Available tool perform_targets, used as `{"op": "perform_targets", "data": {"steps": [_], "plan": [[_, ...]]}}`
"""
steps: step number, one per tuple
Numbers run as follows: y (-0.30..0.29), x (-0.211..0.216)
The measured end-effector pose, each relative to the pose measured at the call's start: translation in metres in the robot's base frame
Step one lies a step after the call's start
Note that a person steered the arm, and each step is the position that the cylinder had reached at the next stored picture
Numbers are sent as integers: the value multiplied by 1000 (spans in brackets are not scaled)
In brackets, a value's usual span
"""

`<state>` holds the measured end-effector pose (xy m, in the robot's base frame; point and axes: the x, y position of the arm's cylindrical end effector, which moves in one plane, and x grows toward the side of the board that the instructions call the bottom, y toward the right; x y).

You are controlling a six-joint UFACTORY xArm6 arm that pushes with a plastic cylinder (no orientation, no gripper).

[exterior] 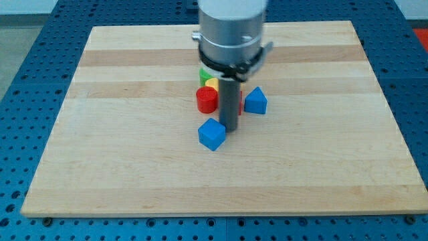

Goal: Place your arm at the bottom right of the blue cube

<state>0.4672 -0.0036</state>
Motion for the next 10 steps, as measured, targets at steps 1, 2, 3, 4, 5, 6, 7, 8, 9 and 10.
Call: {"op": "perform_targets", "data": {"steps": [1, 2, 3, 4, 5, 6, 7, 8, 9, 10], "plan": [[-19, -12], [8, 12], [46, 22], [49, 22], [37, 63], [4, 111], [-19, 111], [-55, 67], [-88, 19], [-94, 51]]}}
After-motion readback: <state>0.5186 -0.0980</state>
